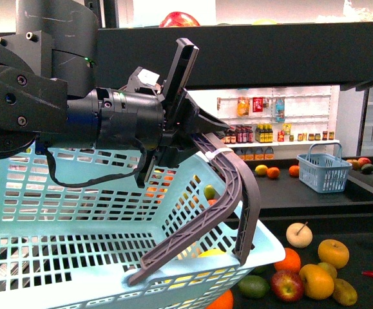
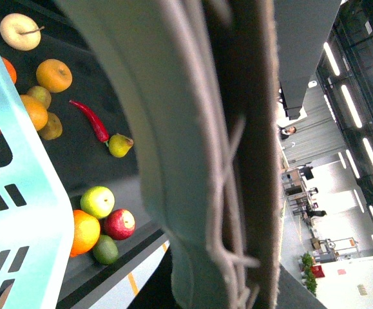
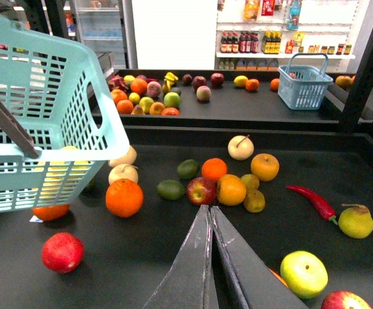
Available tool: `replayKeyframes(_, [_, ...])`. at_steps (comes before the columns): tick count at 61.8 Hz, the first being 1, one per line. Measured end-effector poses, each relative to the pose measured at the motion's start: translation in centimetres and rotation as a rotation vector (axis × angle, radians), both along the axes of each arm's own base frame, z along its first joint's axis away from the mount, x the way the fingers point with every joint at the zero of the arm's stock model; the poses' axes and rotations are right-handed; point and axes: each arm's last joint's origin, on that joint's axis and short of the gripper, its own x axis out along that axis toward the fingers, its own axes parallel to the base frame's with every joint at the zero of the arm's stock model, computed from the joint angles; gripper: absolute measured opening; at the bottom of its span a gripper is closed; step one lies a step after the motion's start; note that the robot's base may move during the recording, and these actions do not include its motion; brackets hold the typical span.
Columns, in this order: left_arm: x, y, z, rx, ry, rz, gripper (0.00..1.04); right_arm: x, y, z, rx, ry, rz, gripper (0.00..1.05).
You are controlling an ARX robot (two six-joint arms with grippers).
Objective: Pick lemon from shelf
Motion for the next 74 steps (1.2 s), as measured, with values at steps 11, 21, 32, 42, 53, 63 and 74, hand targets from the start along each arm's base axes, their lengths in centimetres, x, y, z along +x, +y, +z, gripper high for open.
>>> replayKeyframes(11, [0.0,0.0,0.0,-0.001,0.001,0.000,0.08,-0.3,0.0,-0.3,0.002,-0.021,0.000,0.03])
replayKeyframes(21, [0.0,0.0,0.0,-0.001,0.001,0.000,0.08,-0.6,0.0,-0.4,0.002,-0.022,0.000,0.03])
replayKeyframes(32, [0.0,0.0,0.0,0.000,0.001,0.000,0.08,-1.4,0.0,-0.8,0.002,0.010,0.000,0.03])
replayKeyframes(42, [0.0,0.0,0.0,0.000,0.001,0.003,0.08,-1.9,0.0,-0.6,0.002,-0.019,0.000,0.03])
replayKeyframes(53, [0.0,0.0,-0.1,0.000,0.003,0.001,0.08,-1.9,0.0,-0.6,0.002,-0.018,0.000,0.03])
replayKeyframes(63, [0.0,0.0,-0.1,0.000,0.002,0.000,0.08,-1.9,0.0,-0.6,0.002,-0.018,0.000,0.14])
replayKeyframes(74, [0.0,0.0,-0.1,0.000,0.002,0.000,0.08,-1.9,0.0,-0.6,0.002,-0.018,0.000,0.49])
